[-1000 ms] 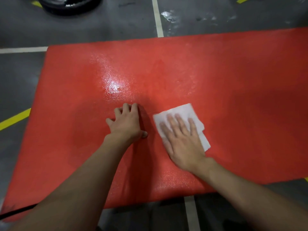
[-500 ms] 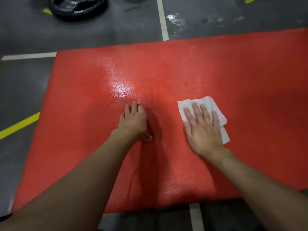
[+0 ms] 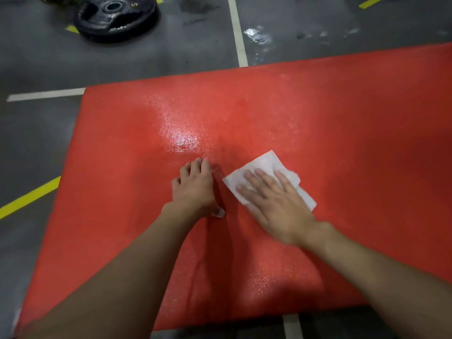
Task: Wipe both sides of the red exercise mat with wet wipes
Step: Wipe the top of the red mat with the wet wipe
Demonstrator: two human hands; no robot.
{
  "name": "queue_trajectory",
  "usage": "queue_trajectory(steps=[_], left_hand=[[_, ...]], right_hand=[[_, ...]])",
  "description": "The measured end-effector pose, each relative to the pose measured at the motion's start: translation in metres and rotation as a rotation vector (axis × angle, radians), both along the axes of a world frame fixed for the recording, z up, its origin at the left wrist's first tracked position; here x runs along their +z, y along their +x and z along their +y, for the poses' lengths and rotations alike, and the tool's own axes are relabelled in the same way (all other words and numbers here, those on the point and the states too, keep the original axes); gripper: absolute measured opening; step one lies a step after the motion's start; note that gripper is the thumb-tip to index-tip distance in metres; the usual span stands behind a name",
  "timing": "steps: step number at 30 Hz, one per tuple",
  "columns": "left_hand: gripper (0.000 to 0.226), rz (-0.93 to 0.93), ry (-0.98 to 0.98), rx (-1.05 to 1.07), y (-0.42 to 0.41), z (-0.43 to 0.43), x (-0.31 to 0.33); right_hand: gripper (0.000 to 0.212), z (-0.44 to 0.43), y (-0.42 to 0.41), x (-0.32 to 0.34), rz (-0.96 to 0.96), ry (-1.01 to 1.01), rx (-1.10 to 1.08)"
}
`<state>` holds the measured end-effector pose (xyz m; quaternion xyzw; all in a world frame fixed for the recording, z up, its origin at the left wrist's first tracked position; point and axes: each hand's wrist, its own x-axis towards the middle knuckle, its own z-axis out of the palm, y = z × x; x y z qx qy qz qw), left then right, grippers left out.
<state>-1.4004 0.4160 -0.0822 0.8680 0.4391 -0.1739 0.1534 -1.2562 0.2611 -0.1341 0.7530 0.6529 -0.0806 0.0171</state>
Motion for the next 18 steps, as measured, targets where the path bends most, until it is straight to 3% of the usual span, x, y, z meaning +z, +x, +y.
queue_trajectory(steps=[4,5,8,9,10,13,14,18], left_hand=[[0.127,0.021,-0.017,-0.009,0.001,0.003,-0.001],[0.126,0.024,-0.017,-0.010,0.002,0.004,-0.002],[0.115,-0.002,-0.039,0.023,0.005,0.009,-0.001],[0.107,-0.017,-0.052,0.044,0.005,0.012,0.000],[0.100,-0.028,-0.059,0.061,0.005,0.014,0.002],[0.088,-0.039,-0.019,0.072,0.007,0.014,0.002],[0.088,-0.042,0.010,0.075,0.008,0.013,0.002],[0.092,-0.038,0.076,0.058,0.011,0.007,-0.002]], right_hand=[[0.058,0.013,0.022,0.001,-0.065,0.003,-0.474],[0.060,0.018,0.011,-0.001,-0.064,0.001,-0.449],[0.061,0.015,0.004,0.003,0.014,-0.014,-0.018],[0.058,0.016,0.019,0.005,0.030,-0.023,0.034],[0.056,0.019,0.033,0.006,0.022,-0.014,-0.022],[0.058,0.028,0.032,0.002,-0.059,0.000,-0.456],[0.060,0.033,0.017,-0.001,-0.060,0.012,-0.434],[0.057,0.029,0.015,0.000,0.012,0.016,0.061]])
